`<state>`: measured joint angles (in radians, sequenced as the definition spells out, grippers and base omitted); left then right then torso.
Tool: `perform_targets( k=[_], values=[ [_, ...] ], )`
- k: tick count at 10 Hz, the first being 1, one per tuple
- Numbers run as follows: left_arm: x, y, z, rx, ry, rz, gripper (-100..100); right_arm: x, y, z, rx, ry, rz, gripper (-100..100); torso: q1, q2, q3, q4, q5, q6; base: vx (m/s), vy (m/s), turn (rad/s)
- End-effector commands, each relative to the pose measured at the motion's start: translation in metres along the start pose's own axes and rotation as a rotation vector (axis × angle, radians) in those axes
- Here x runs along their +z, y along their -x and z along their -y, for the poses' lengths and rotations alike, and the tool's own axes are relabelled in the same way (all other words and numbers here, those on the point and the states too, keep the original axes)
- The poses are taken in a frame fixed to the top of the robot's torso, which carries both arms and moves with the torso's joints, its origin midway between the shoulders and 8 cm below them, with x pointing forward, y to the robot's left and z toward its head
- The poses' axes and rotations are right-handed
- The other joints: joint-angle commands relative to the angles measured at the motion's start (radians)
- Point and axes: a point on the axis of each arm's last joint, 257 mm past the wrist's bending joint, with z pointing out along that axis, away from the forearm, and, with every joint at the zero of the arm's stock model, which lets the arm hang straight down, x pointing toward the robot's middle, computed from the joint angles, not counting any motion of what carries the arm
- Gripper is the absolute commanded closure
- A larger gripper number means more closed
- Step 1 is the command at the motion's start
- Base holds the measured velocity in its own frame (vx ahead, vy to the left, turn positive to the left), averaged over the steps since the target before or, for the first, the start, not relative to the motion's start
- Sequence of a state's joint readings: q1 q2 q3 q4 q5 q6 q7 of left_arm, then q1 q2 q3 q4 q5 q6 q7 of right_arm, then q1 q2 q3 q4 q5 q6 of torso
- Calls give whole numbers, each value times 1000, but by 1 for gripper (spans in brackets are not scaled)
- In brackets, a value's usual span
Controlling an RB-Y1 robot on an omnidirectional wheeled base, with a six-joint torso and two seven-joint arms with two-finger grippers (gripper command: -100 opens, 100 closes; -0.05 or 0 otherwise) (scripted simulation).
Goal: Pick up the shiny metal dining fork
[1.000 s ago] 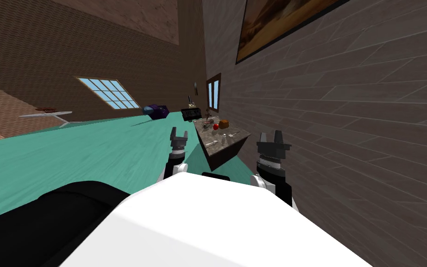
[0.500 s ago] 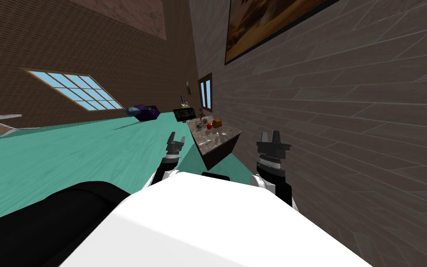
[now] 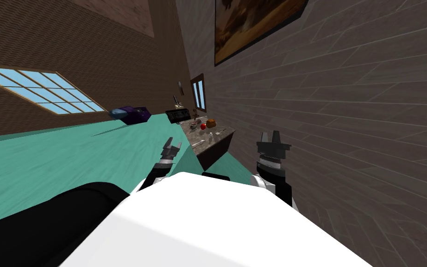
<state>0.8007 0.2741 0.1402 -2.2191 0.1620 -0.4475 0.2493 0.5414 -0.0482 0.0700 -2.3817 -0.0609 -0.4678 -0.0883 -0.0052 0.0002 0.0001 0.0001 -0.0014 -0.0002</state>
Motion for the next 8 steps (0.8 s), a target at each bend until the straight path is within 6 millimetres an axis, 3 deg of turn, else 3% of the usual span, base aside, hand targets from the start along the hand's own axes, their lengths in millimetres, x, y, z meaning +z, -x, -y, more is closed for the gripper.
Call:
perform_targets(
  k=[1,4,5,7,8],
  values=[
    [-12,17,-15,3,78,18,-100,0,0,0,0,0,0,0,0,0,0,0,0,0,6,-94,-170],
    [-36,46,-36,-1,203,57,-100,0,0,0,0,0,0,0,-1,-1,0,0,0,0,35,-114,-191],
    [-39,47,-38,1,213,60,-100,0,0,0,0,0,0,0,-1,-1,0,0,0,0,26,-66,-86],
    [-64,76,-55,-11,330,108,-100,0,0,0,0,0,0,0,1,-1,-1,0,0,0,57,-88,-261],
    [-71,79,-58,-7,352,116,-100,0,0,0,0,0,0,0,0,-2,-1,0,0,1,58,-84,-70]
  ],
)
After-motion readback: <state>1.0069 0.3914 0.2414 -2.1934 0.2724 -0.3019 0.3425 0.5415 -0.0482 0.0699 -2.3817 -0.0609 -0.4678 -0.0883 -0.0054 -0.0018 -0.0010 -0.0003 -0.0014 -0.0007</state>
